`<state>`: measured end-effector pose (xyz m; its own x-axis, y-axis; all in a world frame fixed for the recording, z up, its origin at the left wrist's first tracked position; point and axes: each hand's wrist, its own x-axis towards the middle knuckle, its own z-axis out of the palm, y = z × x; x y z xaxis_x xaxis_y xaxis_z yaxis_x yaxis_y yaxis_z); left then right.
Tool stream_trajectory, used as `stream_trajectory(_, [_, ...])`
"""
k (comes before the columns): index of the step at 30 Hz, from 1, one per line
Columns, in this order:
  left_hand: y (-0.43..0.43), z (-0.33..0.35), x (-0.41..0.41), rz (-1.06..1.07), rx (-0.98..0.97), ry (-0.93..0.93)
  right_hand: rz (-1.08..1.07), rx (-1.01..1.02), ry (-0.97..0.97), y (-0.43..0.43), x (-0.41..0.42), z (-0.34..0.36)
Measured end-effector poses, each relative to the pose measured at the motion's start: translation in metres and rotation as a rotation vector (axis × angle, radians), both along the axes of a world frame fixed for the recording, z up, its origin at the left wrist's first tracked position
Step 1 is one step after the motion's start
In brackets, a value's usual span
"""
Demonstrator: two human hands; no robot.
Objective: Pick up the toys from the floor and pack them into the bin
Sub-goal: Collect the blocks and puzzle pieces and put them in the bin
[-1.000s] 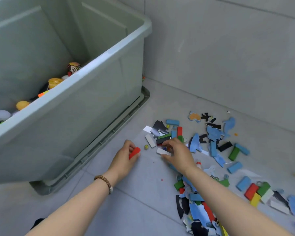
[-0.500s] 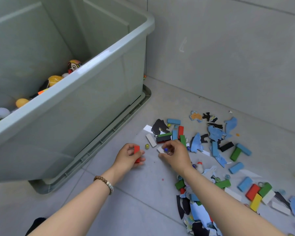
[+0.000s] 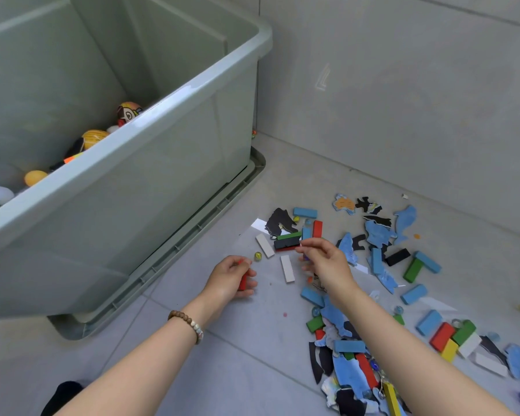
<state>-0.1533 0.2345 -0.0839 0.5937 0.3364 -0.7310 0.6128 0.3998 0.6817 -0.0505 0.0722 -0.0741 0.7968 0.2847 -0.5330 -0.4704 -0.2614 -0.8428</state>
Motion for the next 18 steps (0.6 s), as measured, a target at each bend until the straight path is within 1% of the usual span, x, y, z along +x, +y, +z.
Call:
stream_trajectory(1, [0.002,-0.001,0.001,-0.009,0.084,0.005,-0.009,0.033,0.062,-0.003,0.003,0.005])
stream_trajectory(2, [0.003,-0.001,0.002,-0.021,0.168,0.007,0.033,0.026,0.086,-0.008,0.006,0.008])
stream_trajectory(5, [0.009,-0.003,0.008,-0.057,0.348,-0.016,0.259,-0.095,0.024,-0.026,0.010,0.006])
stream_trajectory(7, [0.011,-0.004,0.012,-0.101,0.414,-0.029,0.335,-0.144,-0.033,-0.036,0.010,0.002])
stream_trajectory(13, [0.008,-0.016,0.018,-0.185,0.561,-0.010,0.489,-0.427,-0.325,-0.046,0.009,-0.008])
stream_trajectory(15, [0.007,-0.018,0.019,-0.196,0.591,-0.018,0.494,-0.459,-0.364,-0.040,0.005,-0.010])
stream_trajectory(18, [0.007,-0.020,0.022,-0.231,0.618,-0.022,0.488,-0.456,-0.402,-0.025,0.003,-0.015])
